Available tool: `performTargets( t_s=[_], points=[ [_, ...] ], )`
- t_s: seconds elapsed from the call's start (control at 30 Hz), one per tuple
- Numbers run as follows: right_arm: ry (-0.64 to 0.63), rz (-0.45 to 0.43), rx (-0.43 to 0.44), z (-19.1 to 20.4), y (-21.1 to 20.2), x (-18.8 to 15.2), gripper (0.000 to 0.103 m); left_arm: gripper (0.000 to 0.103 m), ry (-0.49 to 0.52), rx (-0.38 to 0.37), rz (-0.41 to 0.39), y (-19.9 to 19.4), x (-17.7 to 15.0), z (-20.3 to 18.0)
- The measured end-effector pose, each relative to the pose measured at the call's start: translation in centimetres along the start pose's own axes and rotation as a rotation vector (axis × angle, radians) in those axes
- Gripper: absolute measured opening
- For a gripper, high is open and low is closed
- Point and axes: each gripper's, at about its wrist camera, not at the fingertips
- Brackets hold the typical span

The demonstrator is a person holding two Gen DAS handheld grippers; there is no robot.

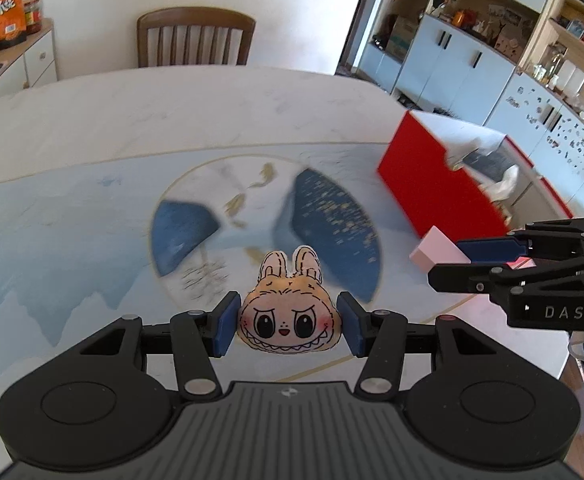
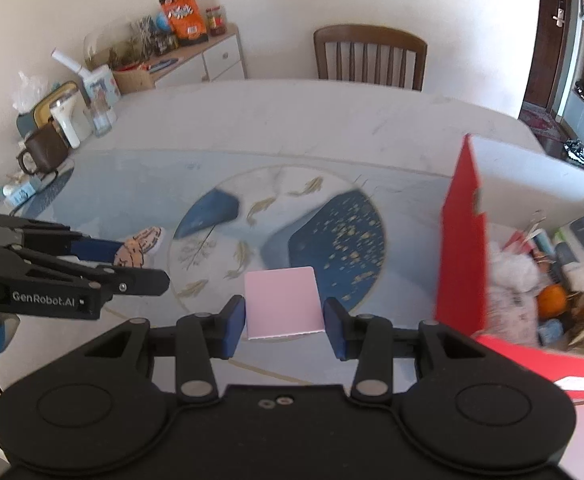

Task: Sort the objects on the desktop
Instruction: 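Lift the pad and keychain and carry them over the red box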

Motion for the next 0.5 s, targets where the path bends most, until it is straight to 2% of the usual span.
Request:
performTargets(
  t_s=[0.5],
  points=[
    [0.053,-0.083,-0.045,-6.6,-5.2,0.6,0.042,0.052,0.071,-0.043,-0.046,0.7,3.0,-8.4]
  ],
)
Point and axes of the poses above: each gripper's, at about its wrist camera, not at the fingertips, and y roughly the way its jaws point, z to its left, x to its top, and after that the axes turned 4 degrees about -y, right-handed
